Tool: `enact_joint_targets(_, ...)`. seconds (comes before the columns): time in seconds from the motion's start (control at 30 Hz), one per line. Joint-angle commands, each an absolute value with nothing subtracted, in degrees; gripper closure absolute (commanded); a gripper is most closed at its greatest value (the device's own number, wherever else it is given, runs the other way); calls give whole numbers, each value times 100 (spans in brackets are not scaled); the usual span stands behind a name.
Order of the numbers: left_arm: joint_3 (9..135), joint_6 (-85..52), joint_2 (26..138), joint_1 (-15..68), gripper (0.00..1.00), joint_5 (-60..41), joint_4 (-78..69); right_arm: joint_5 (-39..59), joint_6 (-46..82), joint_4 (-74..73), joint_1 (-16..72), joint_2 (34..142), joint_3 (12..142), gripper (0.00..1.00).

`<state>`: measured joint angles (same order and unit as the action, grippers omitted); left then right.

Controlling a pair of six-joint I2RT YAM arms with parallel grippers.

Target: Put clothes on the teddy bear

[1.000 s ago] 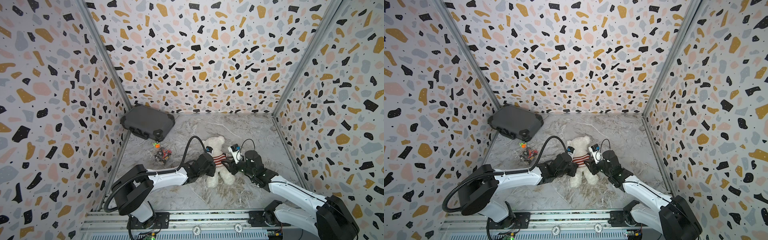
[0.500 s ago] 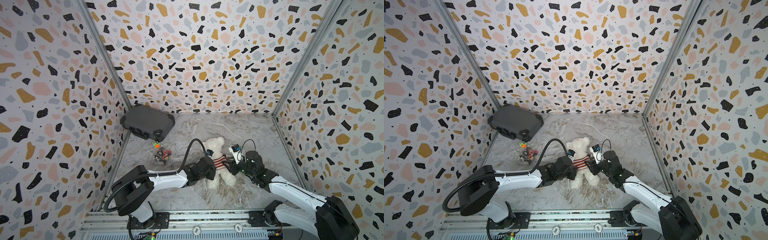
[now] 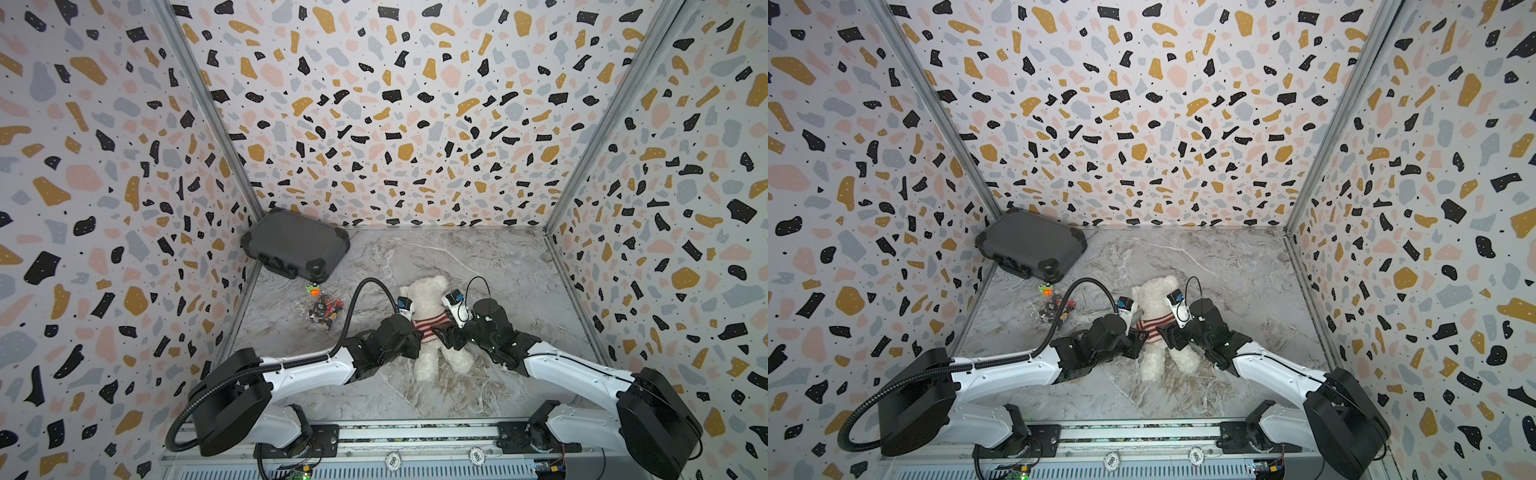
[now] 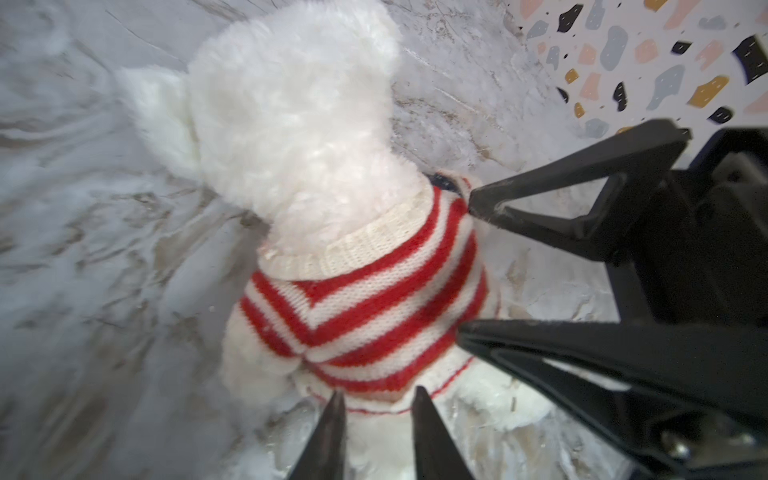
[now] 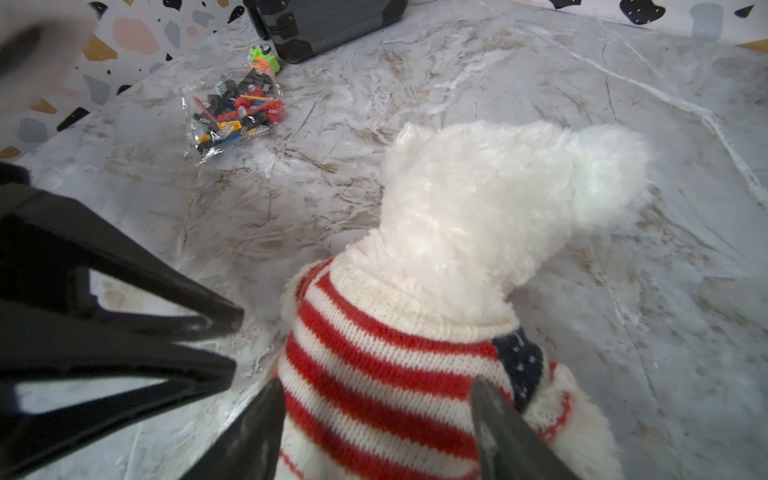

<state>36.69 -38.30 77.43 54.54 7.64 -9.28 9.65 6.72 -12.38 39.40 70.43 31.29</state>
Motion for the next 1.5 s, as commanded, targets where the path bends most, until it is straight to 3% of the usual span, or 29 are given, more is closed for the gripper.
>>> enact_joint_targets(0.0, 3363, -4050, 7420, 5240, 56, 912, -1243, 602, 503, -1230, 4074, 7234, 3336, 28)
enact_joint_targets(0.1, 3022, -4114, 7296, 4963, 51, 741, -1583, 498, 604, -1362, 4122, 7263, 3227, 28)
enact_joint_targets(0.33, 2690, -3979, 7791, 4649, 50, 428, -2052, 802, 833, -1636, 3951, 7477, 2990, 35)
enact_joint_targets(0.87, 3189, -3227, 8961, 4643, 48, -221, -2629, 1741, 1218, -2228, 3094, 7557, 2429, 40)
enact_joint_targets(1.2, 3400, -2811, 9323, 4638, 46, -475, -3020, 1695, 1187, -2221, 2982, 7624, 2404, 42)
enact_joint_targets(1.33, 3428, -2715, 9350, 4636, 53, -548, -3096, 1683, 1168, -2215, 2947, 7655, 2397, 43)
enact_joint_targets(1.47, 3425, -2698, 9360, 4640, 70, -587, -3110, 1670, 1143, -2163, 2944, 7620, 2391, 43)
